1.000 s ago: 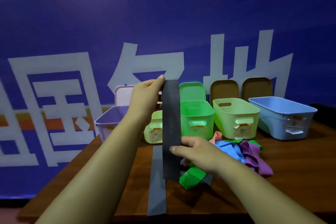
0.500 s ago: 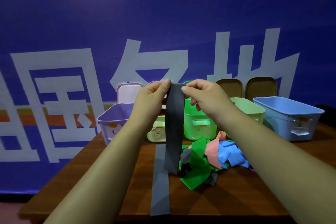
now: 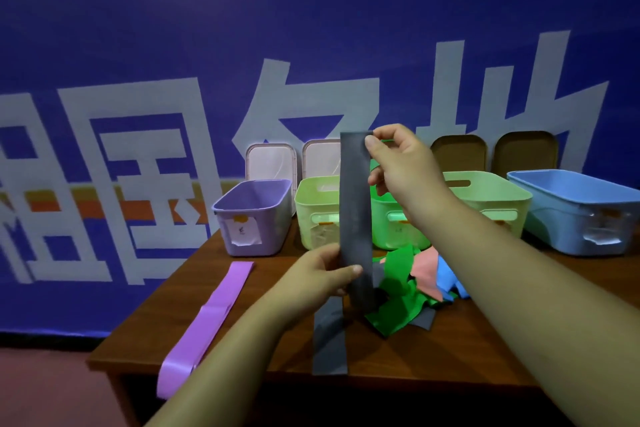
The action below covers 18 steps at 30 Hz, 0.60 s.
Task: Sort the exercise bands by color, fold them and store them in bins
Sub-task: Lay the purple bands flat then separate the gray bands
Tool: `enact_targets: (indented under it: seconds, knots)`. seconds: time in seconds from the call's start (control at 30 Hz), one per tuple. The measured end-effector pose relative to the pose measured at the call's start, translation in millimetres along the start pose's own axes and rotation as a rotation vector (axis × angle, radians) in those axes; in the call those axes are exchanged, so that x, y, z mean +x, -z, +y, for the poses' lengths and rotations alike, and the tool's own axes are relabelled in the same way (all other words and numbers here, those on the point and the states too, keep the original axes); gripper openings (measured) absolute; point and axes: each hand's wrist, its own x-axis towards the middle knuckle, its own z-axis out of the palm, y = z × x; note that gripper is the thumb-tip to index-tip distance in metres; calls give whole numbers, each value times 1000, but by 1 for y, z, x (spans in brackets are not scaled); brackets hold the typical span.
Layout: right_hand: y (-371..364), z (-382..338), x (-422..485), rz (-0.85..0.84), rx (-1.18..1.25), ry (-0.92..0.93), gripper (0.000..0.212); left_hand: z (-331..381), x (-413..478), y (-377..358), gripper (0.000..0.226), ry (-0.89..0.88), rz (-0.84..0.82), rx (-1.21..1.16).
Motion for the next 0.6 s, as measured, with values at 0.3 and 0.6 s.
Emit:
enact_targets:
  seconds: [0.3, 0.6]
  knots:
    - [-24, 53, -5, 103, -146, -152, 9, -13, -50, 9, 20, 211, -7, -77]
    - [-61, 120, -17, -11, -256, -403, 16, -25, -67, 8, 51, 474, 61, -238]
